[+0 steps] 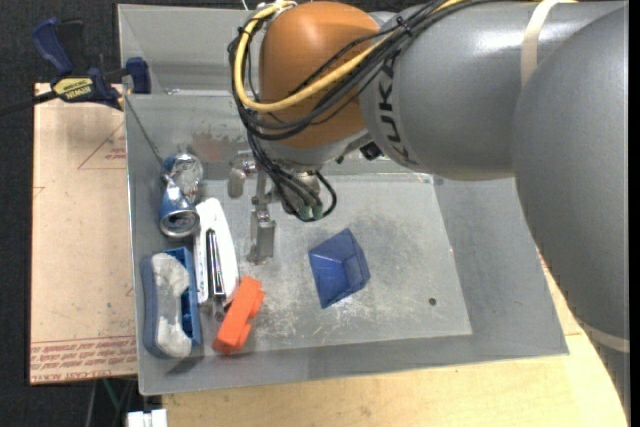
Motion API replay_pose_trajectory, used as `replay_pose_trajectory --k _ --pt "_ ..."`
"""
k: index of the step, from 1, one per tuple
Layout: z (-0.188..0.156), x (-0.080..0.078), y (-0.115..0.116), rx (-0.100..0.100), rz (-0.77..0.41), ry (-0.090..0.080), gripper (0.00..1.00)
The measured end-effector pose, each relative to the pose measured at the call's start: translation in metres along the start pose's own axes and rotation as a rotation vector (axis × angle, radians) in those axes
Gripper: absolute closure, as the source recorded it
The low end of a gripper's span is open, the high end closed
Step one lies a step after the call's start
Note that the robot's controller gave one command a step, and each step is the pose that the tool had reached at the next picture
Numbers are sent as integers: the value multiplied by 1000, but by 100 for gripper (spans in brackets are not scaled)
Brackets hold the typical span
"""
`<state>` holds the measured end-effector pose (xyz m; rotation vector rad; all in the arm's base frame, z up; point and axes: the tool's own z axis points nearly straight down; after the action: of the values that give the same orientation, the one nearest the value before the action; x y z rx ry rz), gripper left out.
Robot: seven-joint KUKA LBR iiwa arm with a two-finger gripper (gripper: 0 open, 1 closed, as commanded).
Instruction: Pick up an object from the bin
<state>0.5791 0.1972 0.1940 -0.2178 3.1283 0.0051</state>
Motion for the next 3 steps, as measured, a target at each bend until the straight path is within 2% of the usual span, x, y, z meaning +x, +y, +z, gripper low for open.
replay_pose_trajectory --k 1,2,3 --pt "0 0 0 -1 0 0 0" --pt "-5 -8 29 -2 -211 -5 0" --pt "41 24 36 -2 32 -2 0"
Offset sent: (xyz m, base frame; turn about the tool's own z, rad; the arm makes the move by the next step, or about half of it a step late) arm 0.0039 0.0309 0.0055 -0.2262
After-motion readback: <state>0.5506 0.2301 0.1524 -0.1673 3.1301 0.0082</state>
